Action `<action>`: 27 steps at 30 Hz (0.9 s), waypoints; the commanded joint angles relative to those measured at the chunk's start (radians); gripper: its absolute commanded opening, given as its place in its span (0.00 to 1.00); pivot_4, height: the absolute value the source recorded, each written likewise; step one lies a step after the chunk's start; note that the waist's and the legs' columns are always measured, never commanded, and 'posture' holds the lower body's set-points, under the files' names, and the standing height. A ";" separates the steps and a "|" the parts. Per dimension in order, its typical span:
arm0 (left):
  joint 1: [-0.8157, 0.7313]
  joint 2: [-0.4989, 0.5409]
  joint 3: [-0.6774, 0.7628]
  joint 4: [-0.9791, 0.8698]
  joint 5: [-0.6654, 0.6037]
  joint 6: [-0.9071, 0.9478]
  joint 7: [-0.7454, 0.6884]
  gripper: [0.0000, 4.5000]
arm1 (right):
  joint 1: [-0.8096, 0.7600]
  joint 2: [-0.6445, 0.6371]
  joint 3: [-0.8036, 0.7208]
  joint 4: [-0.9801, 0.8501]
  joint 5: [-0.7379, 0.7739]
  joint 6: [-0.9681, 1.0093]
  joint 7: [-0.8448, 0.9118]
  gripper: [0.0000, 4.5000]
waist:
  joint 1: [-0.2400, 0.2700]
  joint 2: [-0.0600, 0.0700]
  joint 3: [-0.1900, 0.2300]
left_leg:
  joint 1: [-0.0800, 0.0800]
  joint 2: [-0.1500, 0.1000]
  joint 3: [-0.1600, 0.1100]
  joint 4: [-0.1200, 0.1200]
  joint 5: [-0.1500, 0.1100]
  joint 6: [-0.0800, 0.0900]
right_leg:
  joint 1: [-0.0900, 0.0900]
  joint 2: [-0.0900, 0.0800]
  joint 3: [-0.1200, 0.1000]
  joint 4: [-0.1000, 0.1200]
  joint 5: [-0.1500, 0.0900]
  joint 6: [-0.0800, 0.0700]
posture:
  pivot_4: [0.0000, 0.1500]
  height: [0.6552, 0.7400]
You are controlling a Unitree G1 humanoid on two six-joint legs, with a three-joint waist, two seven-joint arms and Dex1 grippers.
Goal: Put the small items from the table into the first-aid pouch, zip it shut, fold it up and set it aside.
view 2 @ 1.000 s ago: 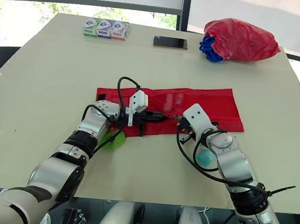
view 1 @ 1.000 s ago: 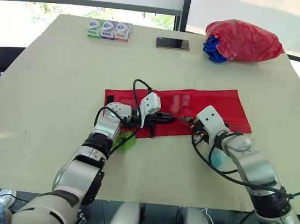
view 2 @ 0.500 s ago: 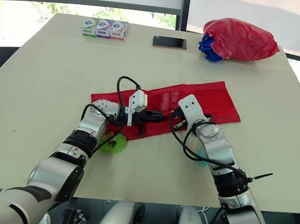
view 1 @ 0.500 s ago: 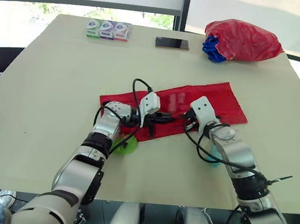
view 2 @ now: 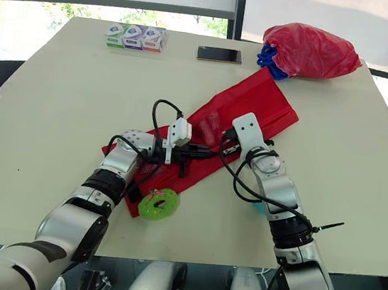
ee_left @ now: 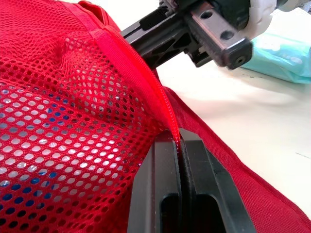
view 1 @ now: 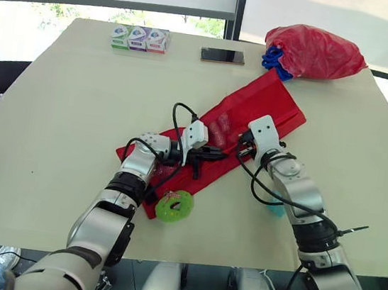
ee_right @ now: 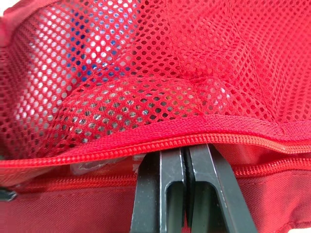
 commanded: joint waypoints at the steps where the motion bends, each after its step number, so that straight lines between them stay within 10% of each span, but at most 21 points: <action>1: 0.003 -0.002 -0.013 -0.019 -0.001 -0.009 -0.023 0.00 | 0.014 -0.017 0.005 -0.103 0.011 0.027 0.030 0.01 | -0.001 0.000 0.000 | 0.000 0.000 0.000 0.000 0.000 0.000 | 0.000 0.000 0.000 0.000 0.000 0.000 | 1.00 1.00; 17: -0.146 0.135 -0.001 0.194 -0.011 -0.154 -0.342 0.00 | 0.184 -0.173 0.079 -0.486 0.086 0.261 0.184 0.01 | -0.001 0.000 0.000 | 0.000 0.001 0.000 0.000 -0.002 0.004 | -0.001 0.001 0.000 -0.001 0.000 0.000 | 1.00 1.00; 27: -0.151 0.109 -0.069 0.180 -0.112 -0.139 -0.363 0.00 | 0.155 -0.124 0.106 -0.375 0.066 0.190 0.119 0.01 | 0.001 0.000 0.000 | 0.000 0.001 0.000 0.000 -0.003 0.004 | -0.001 0.001 0.000 -0.001 0.000 0.000 | 1.00 1.00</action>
